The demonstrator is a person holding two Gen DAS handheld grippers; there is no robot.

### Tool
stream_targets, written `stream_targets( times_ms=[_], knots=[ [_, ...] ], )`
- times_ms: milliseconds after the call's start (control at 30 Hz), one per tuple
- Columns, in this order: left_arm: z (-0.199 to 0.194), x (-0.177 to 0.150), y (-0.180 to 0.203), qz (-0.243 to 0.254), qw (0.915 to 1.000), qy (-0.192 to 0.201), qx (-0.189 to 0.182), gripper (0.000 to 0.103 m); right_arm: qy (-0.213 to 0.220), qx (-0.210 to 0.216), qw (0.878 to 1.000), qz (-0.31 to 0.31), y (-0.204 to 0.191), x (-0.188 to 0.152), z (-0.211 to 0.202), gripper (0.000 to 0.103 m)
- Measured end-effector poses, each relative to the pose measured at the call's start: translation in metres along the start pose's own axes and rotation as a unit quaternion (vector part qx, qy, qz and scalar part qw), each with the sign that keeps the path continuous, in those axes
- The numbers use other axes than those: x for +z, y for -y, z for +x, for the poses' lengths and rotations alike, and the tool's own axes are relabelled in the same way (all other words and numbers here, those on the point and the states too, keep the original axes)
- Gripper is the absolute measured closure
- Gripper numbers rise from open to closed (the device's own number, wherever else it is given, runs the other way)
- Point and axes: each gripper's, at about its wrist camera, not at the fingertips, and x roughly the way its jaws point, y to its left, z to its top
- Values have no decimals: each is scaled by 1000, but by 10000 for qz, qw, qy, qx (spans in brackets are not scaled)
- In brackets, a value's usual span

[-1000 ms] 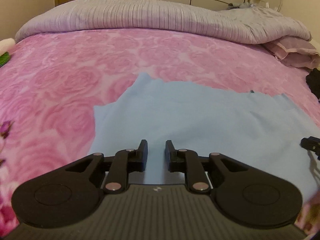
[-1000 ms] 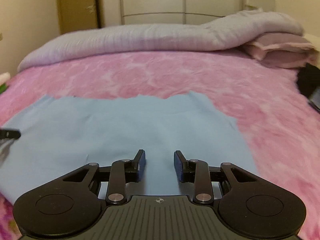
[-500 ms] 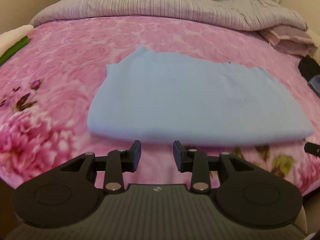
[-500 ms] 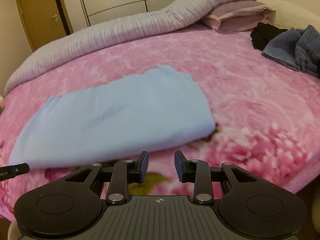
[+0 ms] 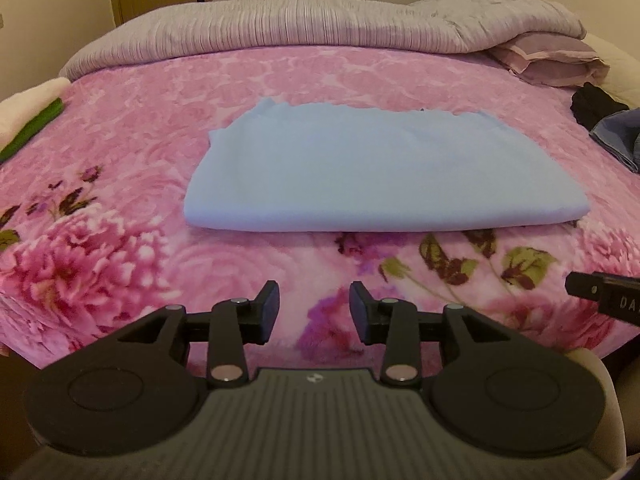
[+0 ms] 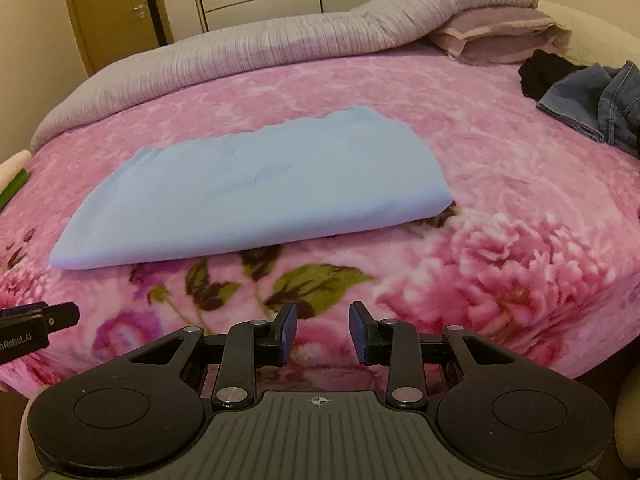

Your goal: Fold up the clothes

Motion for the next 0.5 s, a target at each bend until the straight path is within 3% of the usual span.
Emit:
stream_targets(
  times_ms=[500],
  knots=[
    [-28, -11, 2, 106, 9998, 164, 80, 67, 132, 124, 9998, 14, -6, -4, -24, 70]
  ],
)
